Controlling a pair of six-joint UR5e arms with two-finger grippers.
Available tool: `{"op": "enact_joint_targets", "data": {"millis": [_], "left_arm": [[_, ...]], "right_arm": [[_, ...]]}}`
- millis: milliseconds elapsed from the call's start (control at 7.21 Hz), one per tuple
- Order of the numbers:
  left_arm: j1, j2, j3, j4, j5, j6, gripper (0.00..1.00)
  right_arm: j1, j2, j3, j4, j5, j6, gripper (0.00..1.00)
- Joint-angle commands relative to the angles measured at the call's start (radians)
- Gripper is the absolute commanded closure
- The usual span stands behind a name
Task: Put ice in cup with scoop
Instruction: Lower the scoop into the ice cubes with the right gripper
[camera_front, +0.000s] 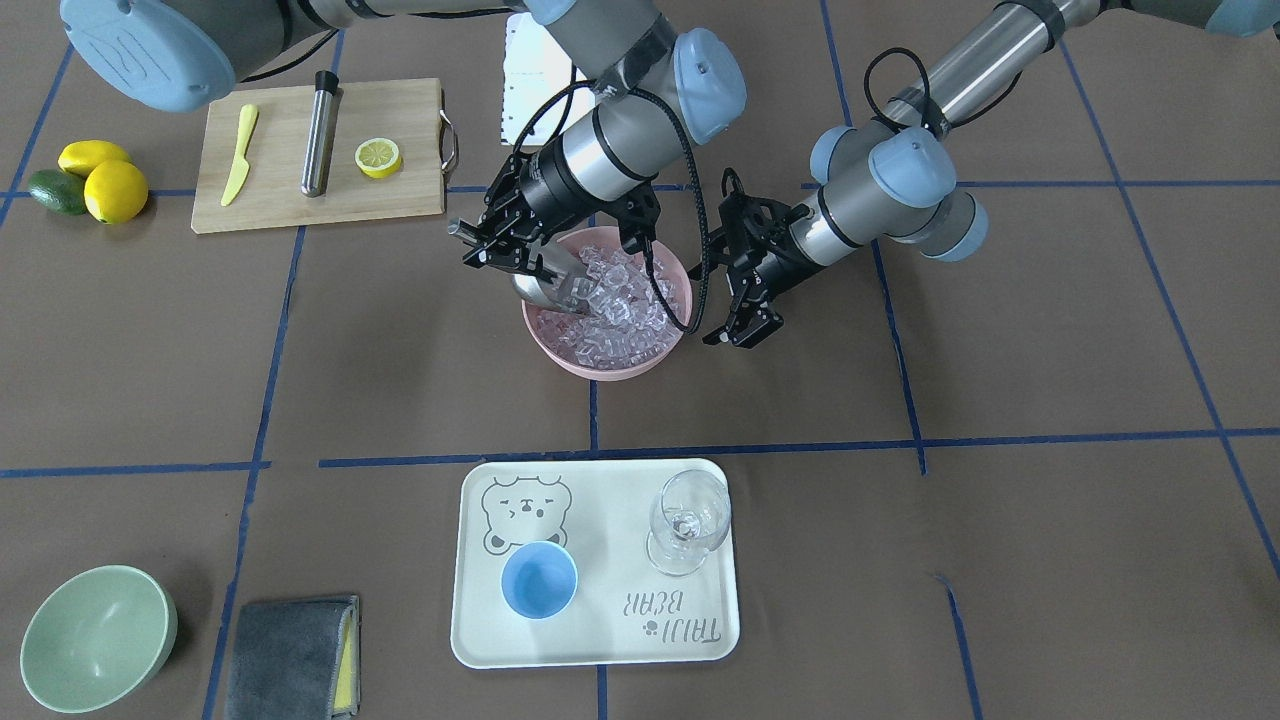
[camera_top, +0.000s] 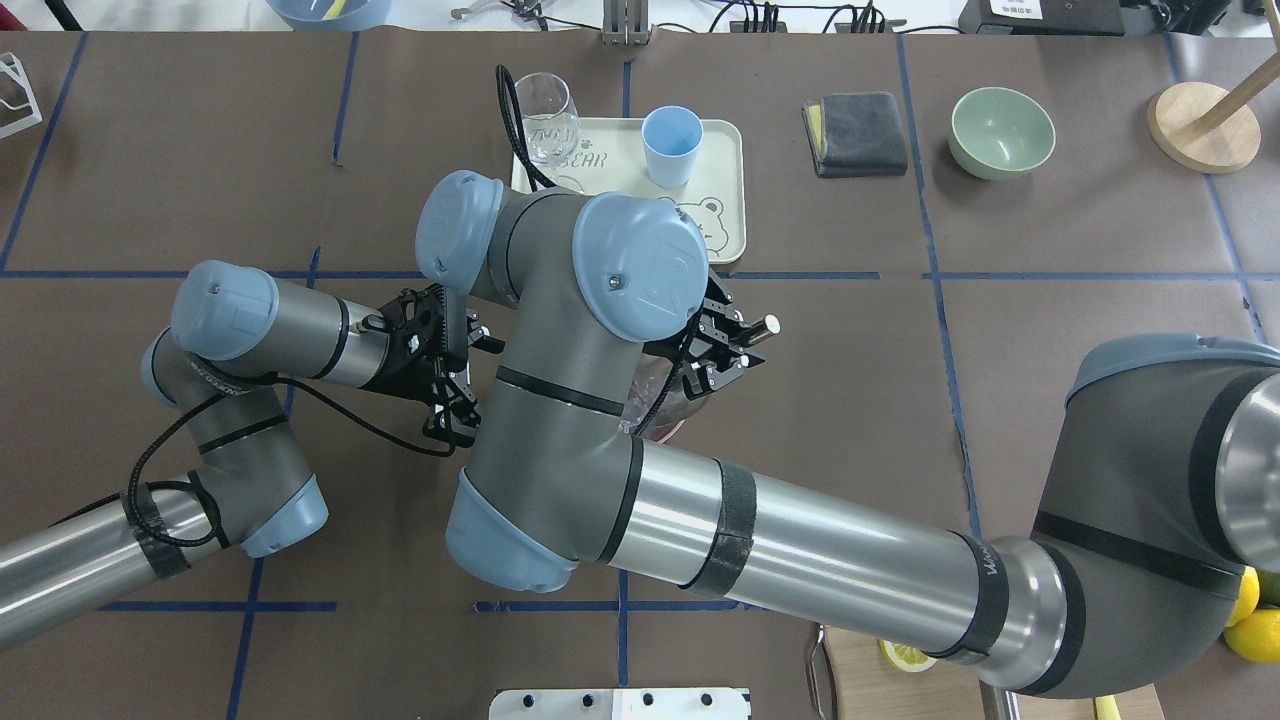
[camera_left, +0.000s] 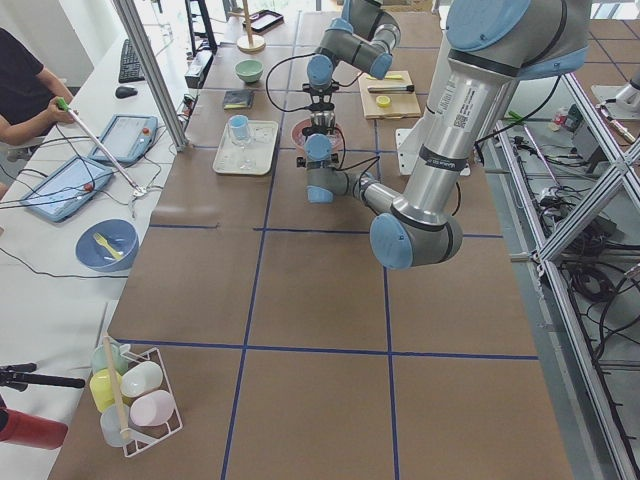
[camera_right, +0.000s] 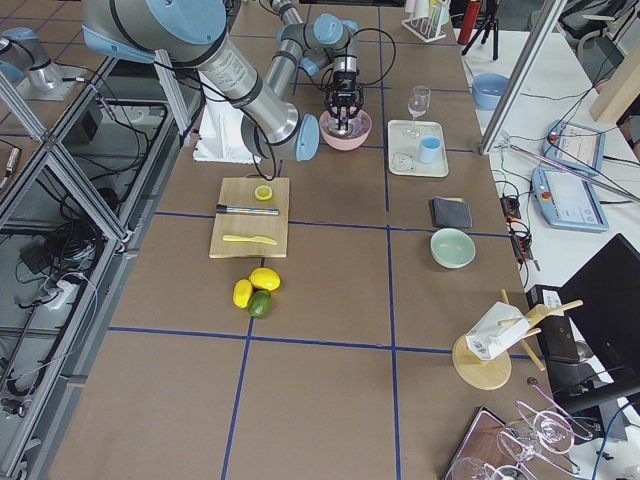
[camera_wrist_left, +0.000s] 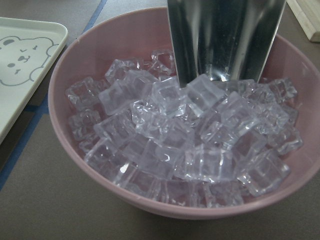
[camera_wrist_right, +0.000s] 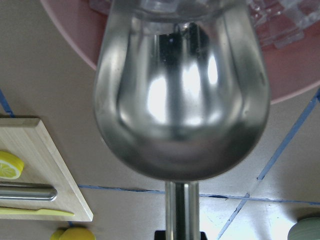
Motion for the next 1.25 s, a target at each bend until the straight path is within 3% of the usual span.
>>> {"op": "enact_joint_targets", "data": {"millis": [0,416,832,1109], "left_arm": [[-0.002,0.002,0.000,0.000,0.000,0.000,0.00],[-0.003,0.005,0.000,0.000,0.000,0.002,0.00],[-0.005,0.007,0.000,0.000,0.000,0.003,0.00],[-0.006,0.007,0.000,0.000,0.000,0.005,0.00]], "right_arm": [[0.002,-0.019,0.009,0.036,0.001,0.021,1.00],[0.009,-0.205,0.226,0.177,0.012,0.047,1.00],[0.016,-0.252,0.251,0.288,0.039,0.068,1.00],[0.039,-0.366,0.341,0.427,0.116,0.085,1.00]]}}
